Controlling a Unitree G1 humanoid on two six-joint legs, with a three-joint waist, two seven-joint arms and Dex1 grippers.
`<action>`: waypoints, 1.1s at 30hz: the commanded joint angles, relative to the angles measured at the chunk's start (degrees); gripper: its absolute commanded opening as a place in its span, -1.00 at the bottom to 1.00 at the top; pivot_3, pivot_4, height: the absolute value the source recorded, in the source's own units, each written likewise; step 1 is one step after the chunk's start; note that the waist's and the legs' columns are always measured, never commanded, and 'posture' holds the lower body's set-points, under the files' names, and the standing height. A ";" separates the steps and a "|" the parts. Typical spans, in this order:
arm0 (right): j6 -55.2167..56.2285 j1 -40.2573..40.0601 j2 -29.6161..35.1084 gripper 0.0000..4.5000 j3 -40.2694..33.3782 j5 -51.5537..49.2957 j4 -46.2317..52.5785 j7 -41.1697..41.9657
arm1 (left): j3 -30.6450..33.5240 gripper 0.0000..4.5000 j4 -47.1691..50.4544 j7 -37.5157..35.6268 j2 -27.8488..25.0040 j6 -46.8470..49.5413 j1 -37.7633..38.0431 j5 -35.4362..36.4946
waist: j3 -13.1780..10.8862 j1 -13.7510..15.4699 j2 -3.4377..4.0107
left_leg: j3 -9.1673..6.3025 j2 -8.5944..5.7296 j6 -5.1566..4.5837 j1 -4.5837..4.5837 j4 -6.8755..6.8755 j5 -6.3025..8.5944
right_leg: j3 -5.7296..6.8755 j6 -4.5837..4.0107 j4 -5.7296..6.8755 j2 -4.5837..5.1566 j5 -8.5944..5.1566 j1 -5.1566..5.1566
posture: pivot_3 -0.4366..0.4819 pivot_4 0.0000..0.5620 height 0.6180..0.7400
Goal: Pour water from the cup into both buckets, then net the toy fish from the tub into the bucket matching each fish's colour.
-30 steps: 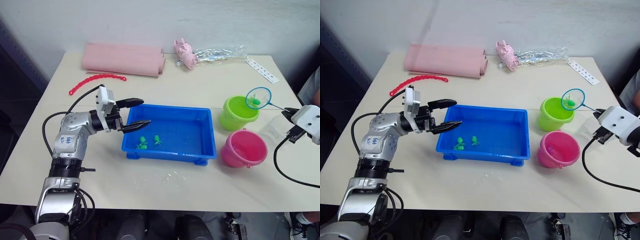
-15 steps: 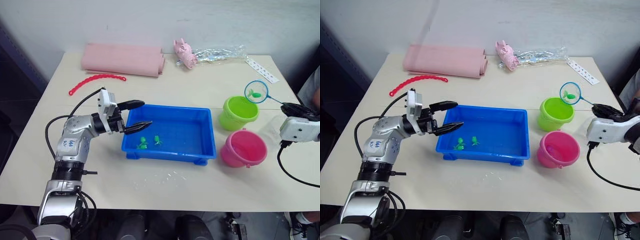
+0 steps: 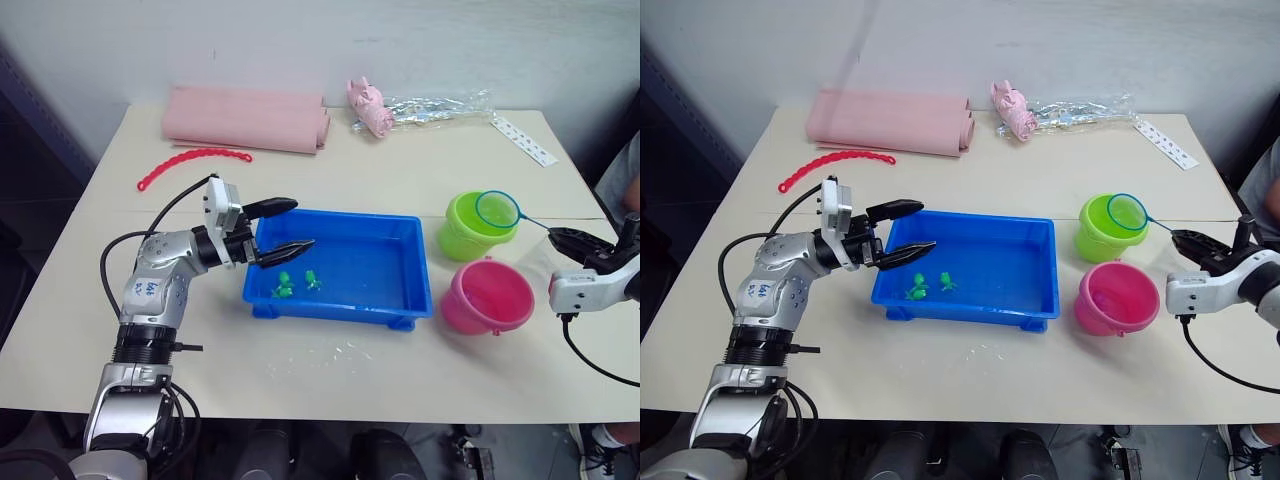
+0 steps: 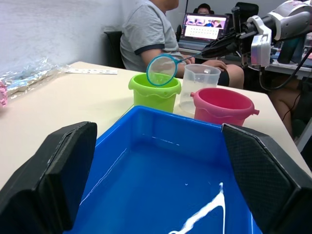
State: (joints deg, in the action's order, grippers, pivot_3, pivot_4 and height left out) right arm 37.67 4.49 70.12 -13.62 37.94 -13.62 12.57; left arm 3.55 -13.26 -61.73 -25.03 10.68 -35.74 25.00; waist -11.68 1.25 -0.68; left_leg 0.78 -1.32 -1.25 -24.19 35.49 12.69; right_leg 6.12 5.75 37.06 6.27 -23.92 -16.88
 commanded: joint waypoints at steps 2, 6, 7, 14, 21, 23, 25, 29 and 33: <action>1.45 0.08 -1.96 -1.00 -2.87 -12.57 0.42 1.69 | 1.33 0.98 5.07 0.69 -0.41 1.25 1.89 2.20 | 0.00 -0.02 0.00 | 0.00 0.00 0.00 0.00 0.00 0.00 | -0.01 0.00 -0.01 0.00 0.00 0.00 | -0.05 -0.47 1.00; -5.08 -1.22 -4.31 -1.00 -2.97 -32.13 5.66 13.91 | 4.11 0.98 7.07 -1.63 -2.16 0.03 3.15 4.73 | 0.00 -0.02 0.00 | 0.00 0.00 0.00 0.00 0.00 0.00 | 0.00 0.00 0.00 0.00 0.00 0.01 | -0.05 -0.47 1.00; -6.81 -1.56 -3.83 -1.00 -2.51 -35.37 6.56 16.96 | 5.31 0.98 7.84 -1.65 -2.66 0.17 3.29 5.66 | 0.00 -0.02 0.00 | 0.00 0.00 0.00 0.00 0.00 0.00 | 0.00 0.00 -0.01 0.00 0.00 0.01 | -0.05 -0.47 1.00; -31.79 1.97 -2.20 -1.00 4.22 -67.24 25.26 35.55 | 11.92 0.98 8.30 -4.84 -11.17 2.74 8.70 7.65 | -0.01 -0.10 0.00 | -0.02 0.04 -0.01 0.01 0.03 0.00 | 0.10 0.00 -0.03 -0.05 0.00 0.08 | -0.05 -0.47 1.00; -47.07 12.43 -7.93 -1.00 17.91 -61.55 27.59 38.29 | 14.22 0.98 6.97 -8.49 -19.43 5.86 15.97 6.06 | -0.01 -0.28 0.03 | -0.19 0.09 -0.01 0.12 0.04 0.01 | 0.11 -0.01 -0.13 -0.05 0.01 0.26 | -0.05 -0.47 1.00; -47.59 14.59 -9.64 -1.00 21.44 -58.19 26.21 38.76 | 14.90 0.98 7.89 -8.37 -20.88 6.25 17.78 6.14 | -0.02 -0.10 0.02 | -0.25 0.09 -0.01 0.10 0.03 0.01 | 0.14 -0.02 -0.17 -0.04 0.01 0.26 | -0.05 -0.47 1.00; -47.91 17.82 -11.53 -1.00 24.93 -54.98 24.06 39.63 | 15.53 0.98 7.96 -9.01 -22.36 6.08 18.96 5.89 | -0.04 -0.08 0.00 | -0.26 0.03 -0.04 0.06 0.12 0.03 | 0.14 -0.03 -0.23 0.01 0.02 0.26 | -0.05 -0.47 1.00; -50.44 24.40 -16.49 -1.00 30.28 -49.80 20.10 40.37 | 15.56 0.98 8.24 -10.85 -24.76 5.97 20.56 5.73 | -0.06 -0.12 0.03 | -0.26 0.01 -0.02 0.06 0.08 0.05 | 0.10 -0.03 -0.44 0.06 0.02 0.21 | -0.05 -0.47 1.00; -49.31 29.88 -22.64 -1.00 35.69 -45.14 15.14 41.91 | 13.91 0.98 8.10 -11.51 -25.80 5.27 19.45 5.05 | -0.05 -0.28 0.04 | -0.23 0.01 -0.01 0.05 0.06 0.05 | 0.08 -0.03 -0.35 0.06 0.02 0.16 | -0.05 -0.47 1.00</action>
State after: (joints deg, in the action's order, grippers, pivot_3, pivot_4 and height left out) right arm -11.98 25.99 55.37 15.26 -14.22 7.70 52.22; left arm 17.81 -6.96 -71.43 -48.58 16.94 -15.48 30.66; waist -11.74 0.97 -0.64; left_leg 0.56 -1.31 -1.27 -24.13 35.56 12.74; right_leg 6.18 5.71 36.79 6.33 -23.90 -16.73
